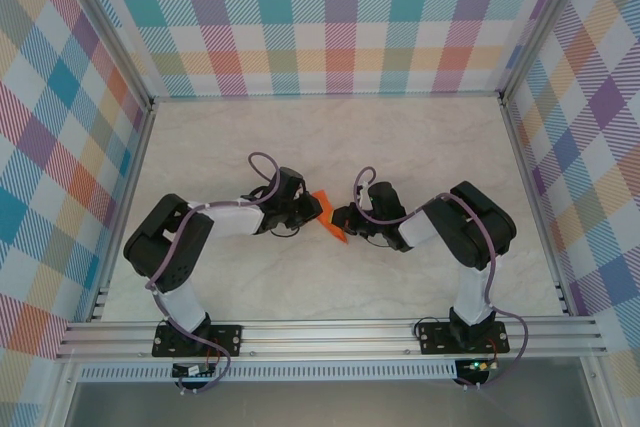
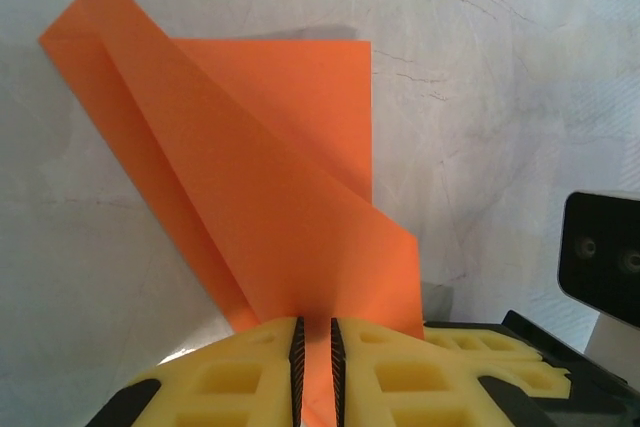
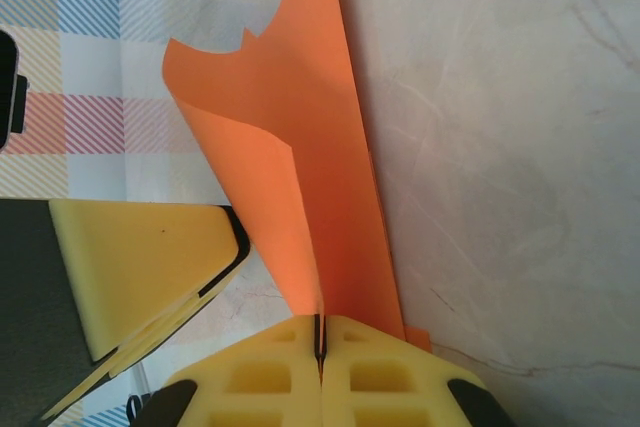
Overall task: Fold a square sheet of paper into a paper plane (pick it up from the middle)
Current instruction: Fold the wing for the fifth time at the center of the table.
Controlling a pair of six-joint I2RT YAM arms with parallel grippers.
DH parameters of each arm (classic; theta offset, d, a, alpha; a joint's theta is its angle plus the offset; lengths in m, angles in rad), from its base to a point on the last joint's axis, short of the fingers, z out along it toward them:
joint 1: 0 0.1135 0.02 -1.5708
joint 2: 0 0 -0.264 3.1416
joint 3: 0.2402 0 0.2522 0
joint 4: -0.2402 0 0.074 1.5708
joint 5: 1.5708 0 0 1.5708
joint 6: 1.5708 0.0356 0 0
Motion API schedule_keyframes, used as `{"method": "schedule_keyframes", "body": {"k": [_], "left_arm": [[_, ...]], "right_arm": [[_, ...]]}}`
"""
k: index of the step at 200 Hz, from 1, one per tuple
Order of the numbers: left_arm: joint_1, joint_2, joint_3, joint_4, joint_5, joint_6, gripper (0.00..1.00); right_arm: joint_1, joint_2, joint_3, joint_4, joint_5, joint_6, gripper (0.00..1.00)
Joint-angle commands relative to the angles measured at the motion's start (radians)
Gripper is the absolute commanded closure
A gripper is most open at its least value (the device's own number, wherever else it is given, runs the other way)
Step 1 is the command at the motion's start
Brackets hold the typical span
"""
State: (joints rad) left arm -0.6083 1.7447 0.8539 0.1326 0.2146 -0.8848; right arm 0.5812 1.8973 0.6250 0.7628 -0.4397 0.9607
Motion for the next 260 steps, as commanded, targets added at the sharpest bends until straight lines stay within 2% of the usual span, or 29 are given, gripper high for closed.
{"method": "schedule_keyframes", "body": {"k": [1,260], "left_arm": [[-0.01,0.014,0.036,-0.019,-0.031,0.026,0.82],[-0.01,0.097,0.095,-0.17,-0.137,0.091,0.85]], "right_arm": [[-0.009,0.036,-0.003,-0.11,0.028,-0.021,0.95],[-0.011,0.026,-0.007,-0.215,0.042,-0.049,0.96]]}}
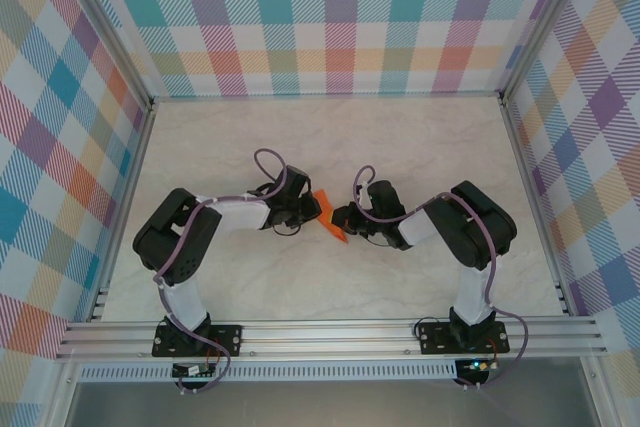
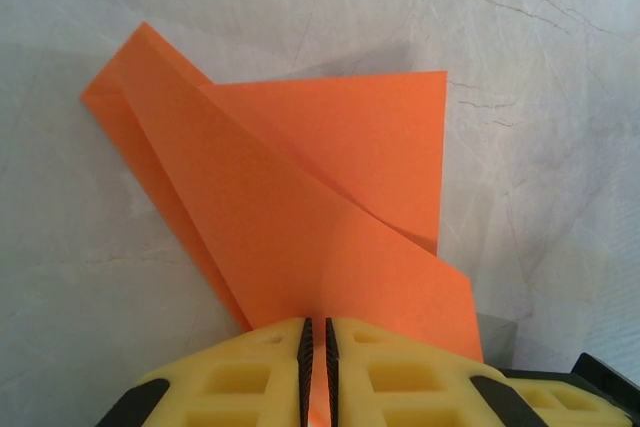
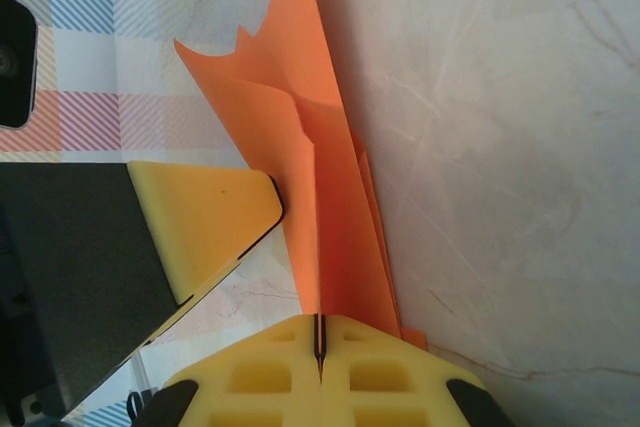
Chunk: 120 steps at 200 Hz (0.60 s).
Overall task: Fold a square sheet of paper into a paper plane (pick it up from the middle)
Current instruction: Fold the wing for the fifth time at the center of the table.
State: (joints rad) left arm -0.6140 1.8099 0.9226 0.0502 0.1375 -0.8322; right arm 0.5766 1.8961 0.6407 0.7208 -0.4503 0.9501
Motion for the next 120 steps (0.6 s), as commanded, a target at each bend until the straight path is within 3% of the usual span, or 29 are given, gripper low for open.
{"method": "schedule_keyframes", "body": {"k": [1,35,79,120], "left_arm": [[-0.004,0.032,0.028,-0.089,-0.06,0.04,0.85],[-0.004,0.047,0.048,-0.126,-0.069,0.051,0.85],[-0.005,0.057,0.044,-0.137,-0.055,0.048,0.85],[-0.006,0.061,0.044,-0.131,-0.041,0.05,0.85]], "right_arm": [[-0.005,0.028,-0.023,-0.175,0.053,-0.039,0.96],[-0.006,0.01,-0.011,-0.222,0.046,-0.058,0.94],[-0.007,-0.091,0.059,-0.347,0.0,-0.109,0.81],[-0.006,-0.165,0.107,-0.476,-0.037,-0.165,0.77]]}}
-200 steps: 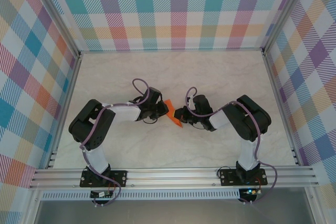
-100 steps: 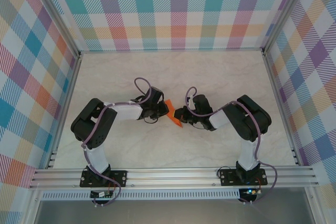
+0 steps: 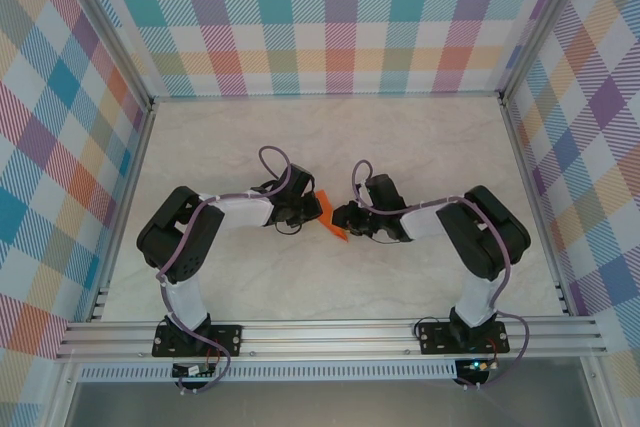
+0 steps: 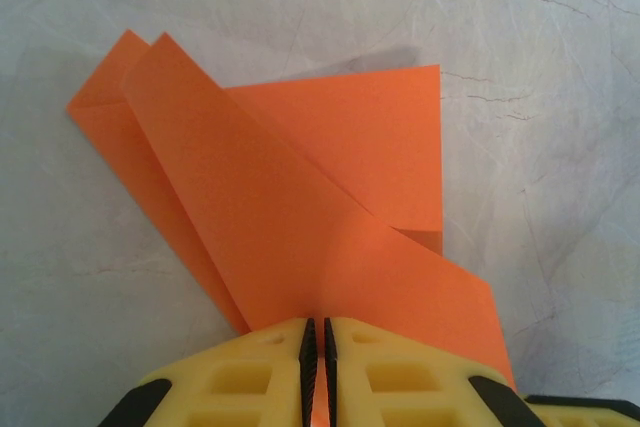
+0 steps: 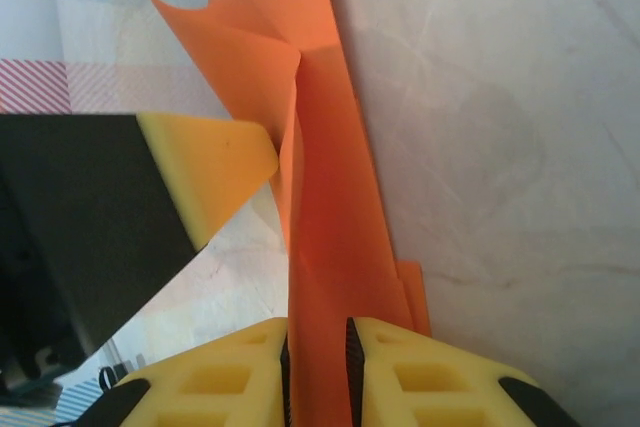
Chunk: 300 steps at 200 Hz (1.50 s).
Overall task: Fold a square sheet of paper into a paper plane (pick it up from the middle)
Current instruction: Fold the wing for the fifth time at the center of the table.
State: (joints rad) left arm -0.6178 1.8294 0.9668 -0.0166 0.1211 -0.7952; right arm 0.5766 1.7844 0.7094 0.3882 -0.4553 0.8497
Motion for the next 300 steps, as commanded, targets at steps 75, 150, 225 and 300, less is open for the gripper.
{"method": "schedule_keyframes", "body": {"k": [75,150,225,300], "left_arm": [[-0.002,0.034,0.0,-0.055,-0.009,0.006,0.85],[-0.001,0.027,-0.004,-0.056,-0.007,0.004,0.85],[-0.002,0.025,-0.001,-0.056,-0.001,0.004,0.85],[-0.003,0.023,-0.004,-0.055,0.0,0.003,0.85]], "right_arm": [[-0.006,-0.079,0.072,-0.282,-0.034,-0.137,0.78],[-0.006,-0.032,0.087,-0.316,-0.032,-0.18,0.85],[-0.004,-0.176,0.116,-0.471,0.082,-0.268,0.7],[0.059,-0.185,0.167,-0.568,0.222,-0.306,0.68]]}}
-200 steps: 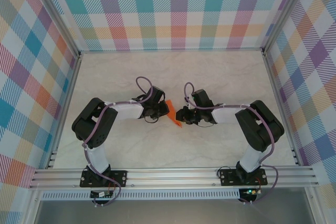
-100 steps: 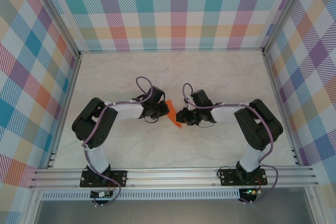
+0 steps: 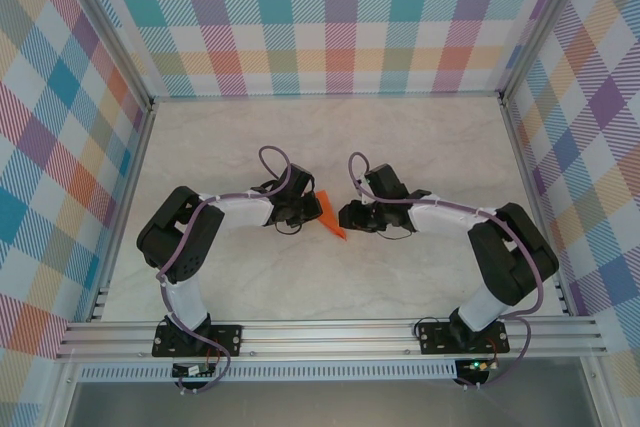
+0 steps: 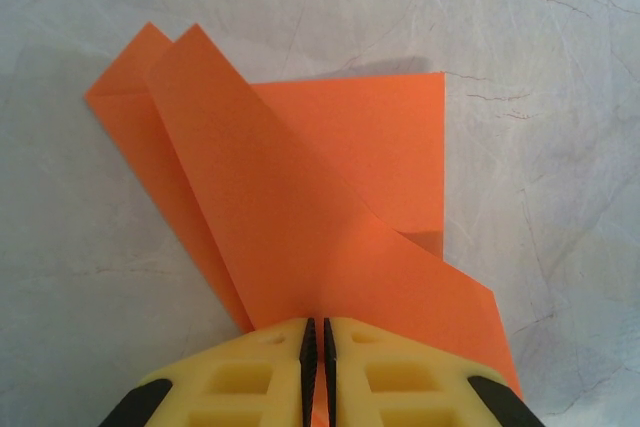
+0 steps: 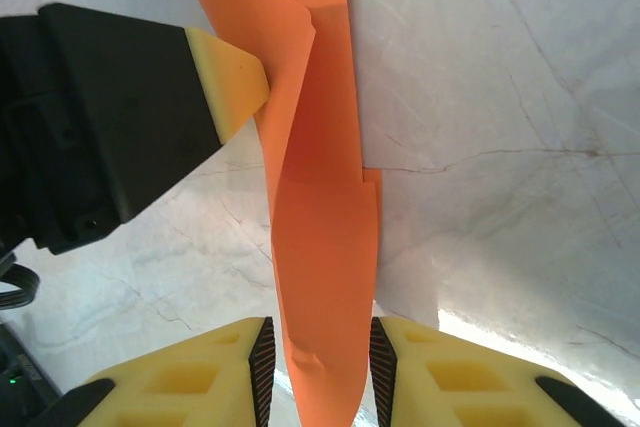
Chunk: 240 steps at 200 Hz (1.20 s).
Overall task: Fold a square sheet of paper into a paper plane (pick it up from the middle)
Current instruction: Fold the wing for the fifth time at the center of the table.
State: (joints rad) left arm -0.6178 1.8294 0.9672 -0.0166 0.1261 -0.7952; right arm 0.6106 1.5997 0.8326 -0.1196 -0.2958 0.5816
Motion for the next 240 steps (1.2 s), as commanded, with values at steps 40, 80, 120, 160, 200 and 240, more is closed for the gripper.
{"method": "schedule_keyframes", "body": {"k": [40,80,120,160,200,240], "left_arm": [[-0.003,0.025,-0.006,-0.051,-0.003,0.003,0.85],[-0.004,0.025,-0.007,-0.049,-0.002,-0.001,0.85],[-0.005,0.024,-0.007,-0.046,0.0,-0.001,0.85],[-0.006,0.019,-0.008,-0.046,-0.001,-0.002,0.85],[-0.006,-0.002,-0.002,-0.061,-0.009,0.0,0.85],[-0.007,-0.052,0.002,-0.064,-0.011,0.0,0.78]], "right_arm": [[0.062,0.017,0.084,-0.091,0.098,-0.062,0.7],[0.084,0.052,0.116,-0.122,0.138,-0.073,0.69],[0.102,0.077,0.127,-0.14,0.17,-0.077,0.69],[0.112,0.094,0.129,-0.143,0.17,-0.074,0.77],[0.112,0.097,0.117,-0.142,0.176,-0.071,0.83],[0.11,0.085,0.085,-0.09,0.128,-0.062,0.86]]}}
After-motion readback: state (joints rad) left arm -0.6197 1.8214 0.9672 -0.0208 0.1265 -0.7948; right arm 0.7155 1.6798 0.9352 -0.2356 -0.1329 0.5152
